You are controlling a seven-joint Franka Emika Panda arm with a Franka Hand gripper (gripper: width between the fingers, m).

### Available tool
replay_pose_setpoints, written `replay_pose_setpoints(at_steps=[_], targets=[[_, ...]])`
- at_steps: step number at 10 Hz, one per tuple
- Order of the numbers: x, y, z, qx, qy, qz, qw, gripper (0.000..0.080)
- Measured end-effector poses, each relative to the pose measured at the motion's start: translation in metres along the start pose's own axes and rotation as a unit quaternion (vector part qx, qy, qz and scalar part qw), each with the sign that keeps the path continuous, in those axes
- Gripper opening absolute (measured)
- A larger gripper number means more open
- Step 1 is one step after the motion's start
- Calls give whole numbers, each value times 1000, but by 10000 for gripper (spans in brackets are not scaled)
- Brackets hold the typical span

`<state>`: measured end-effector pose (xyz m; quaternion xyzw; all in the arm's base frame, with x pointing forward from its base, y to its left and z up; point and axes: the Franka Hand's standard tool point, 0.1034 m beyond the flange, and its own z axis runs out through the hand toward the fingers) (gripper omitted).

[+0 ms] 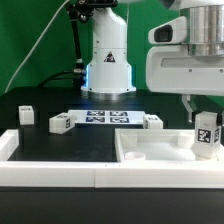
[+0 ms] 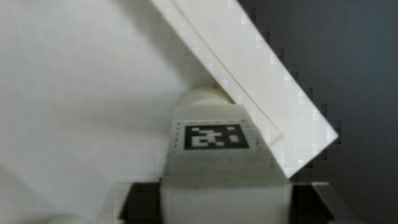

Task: Assemble one leg

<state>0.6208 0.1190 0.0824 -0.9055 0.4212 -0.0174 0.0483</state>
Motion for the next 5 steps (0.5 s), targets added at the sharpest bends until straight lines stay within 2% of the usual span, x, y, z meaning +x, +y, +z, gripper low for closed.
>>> replay_pose_setpoints(at_steps=[2,5], targets=[[0,0,0,5,-3,135,991,291],[3,2,0,14,-26,256,966,291]])
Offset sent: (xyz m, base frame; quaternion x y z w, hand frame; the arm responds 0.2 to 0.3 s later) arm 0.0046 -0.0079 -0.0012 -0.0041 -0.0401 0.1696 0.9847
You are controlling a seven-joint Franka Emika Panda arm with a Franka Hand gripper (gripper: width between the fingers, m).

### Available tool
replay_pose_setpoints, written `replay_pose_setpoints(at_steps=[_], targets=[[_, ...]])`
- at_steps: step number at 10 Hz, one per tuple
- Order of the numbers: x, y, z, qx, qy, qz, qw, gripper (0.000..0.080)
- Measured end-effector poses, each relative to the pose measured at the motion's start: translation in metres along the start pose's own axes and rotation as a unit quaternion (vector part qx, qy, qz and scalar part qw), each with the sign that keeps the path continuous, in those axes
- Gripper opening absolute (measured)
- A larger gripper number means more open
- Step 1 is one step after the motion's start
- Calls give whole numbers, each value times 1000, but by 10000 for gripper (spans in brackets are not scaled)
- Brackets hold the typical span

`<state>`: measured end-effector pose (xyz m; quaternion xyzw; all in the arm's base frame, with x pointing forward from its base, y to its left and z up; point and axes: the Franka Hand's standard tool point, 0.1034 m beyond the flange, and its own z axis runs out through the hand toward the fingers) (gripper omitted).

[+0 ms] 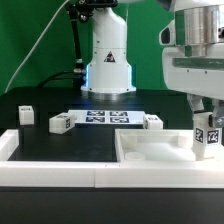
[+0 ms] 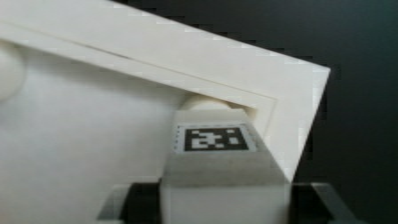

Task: Assemble one leg

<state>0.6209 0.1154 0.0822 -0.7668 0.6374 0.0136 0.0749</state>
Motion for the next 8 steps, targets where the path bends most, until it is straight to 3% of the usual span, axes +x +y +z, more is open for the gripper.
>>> replay_pose_setpoints(at_steps=[2,3,4,5,7,8], targets=[[-2,0,0,0,-2,30,1000,291],[-2,0,0,-1,-2,-3,1000,494],[-4,2,1,-7,-4,-22,1000,494],[-5,3,1,-13,-5,-62,998,619],[-8,4,1,-26,-5,-208,978,644],[-8,3,-1,-33,0,-289,957,648]])
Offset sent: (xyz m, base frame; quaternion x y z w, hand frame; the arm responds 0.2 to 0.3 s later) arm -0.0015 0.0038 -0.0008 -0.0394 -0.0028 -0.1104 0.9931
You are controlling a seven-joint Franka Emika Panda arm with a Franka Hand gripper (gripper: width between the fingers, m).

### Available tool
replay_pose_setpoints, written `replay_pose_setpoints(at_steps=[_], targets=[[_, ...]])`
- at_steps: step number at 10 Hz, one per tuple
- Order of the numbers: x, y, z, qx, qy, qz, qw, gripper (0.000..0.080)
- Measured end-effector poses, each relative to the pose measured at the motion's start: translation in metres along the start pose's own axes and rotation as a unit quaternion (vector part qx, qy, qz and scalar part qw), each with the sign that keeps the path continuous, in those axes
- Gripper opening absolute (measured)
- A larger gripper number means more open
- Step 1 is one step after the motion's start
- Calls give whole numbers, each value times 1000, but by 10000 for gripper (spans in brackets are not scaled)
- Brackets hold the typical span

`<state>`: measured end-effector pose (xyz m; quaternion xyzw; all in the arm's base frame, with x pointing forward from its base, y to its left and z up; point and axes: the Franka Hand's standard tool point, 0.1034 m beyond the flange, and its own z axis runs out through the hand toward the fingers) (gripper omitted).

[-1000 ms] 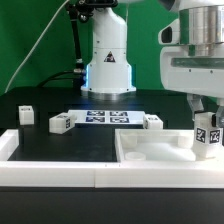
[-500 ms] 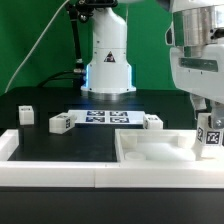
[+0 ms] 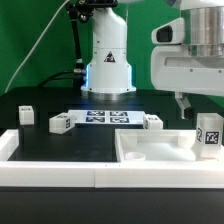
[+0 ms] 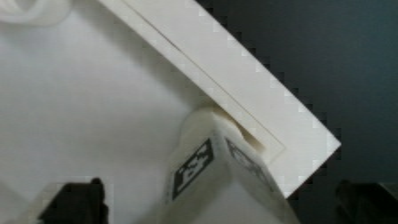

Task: Assemble one leg

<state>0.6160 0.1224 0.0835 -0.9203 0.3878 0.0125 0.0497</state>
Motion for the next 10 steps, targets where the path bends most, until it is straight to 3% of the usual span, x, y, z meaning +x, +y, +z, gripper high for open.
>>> replay_pose_setpoints(at_steps=[2,3,5,9,10], targets=[[1,1,0,-10,6,-124,992,649],[0,1,0,-23,9,-181,983,649],[2,2,1,-38,15,-314,949,649],[7,8,0,-42,7,-383,923,649],[6,8,1,-42,6,-383,923,547]])
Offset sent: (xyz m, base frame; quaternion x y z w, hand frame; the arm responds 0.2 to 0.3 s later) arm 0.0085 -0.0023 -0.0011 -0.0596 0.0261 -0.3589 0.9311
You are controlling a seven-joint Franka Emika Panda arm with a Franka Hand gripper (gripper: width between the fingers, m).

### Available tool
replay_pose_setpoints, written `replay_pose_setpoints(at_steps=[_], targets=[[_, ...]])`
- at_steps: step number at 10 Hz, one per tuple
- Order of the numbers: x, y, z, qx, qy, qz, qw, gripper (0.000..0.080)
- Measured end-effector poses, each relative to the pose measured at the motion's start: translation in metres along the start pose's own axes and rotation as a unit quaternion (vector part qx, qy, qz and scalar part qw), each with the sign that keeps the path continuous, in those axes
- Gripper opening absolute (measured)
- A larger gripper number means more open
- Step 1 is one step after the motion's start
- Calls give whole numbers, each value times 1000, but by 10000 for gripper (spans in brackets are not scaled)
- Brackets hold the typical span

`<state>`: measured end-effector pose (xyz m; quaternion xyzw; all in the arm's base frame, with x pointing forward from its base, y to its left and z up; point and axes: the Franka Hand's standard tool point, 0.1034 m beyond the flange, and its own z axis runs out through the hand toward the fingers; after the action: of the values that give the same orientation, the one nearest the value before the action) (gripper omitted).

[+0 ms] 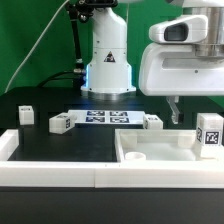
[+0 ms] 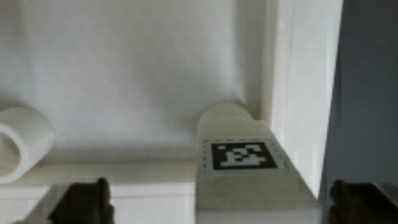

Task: Assemble one leg

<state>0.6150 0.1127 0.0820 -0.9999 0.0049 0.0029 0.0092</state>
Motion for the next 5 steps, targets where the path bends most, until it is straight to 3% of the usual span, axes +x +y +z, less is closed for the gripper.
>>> replay_pose_setpoints(at_steps=[2,5], targets=[[0,0,0,1,0,9,1000,293],[0,-1,0,1,0,36,999,293]])
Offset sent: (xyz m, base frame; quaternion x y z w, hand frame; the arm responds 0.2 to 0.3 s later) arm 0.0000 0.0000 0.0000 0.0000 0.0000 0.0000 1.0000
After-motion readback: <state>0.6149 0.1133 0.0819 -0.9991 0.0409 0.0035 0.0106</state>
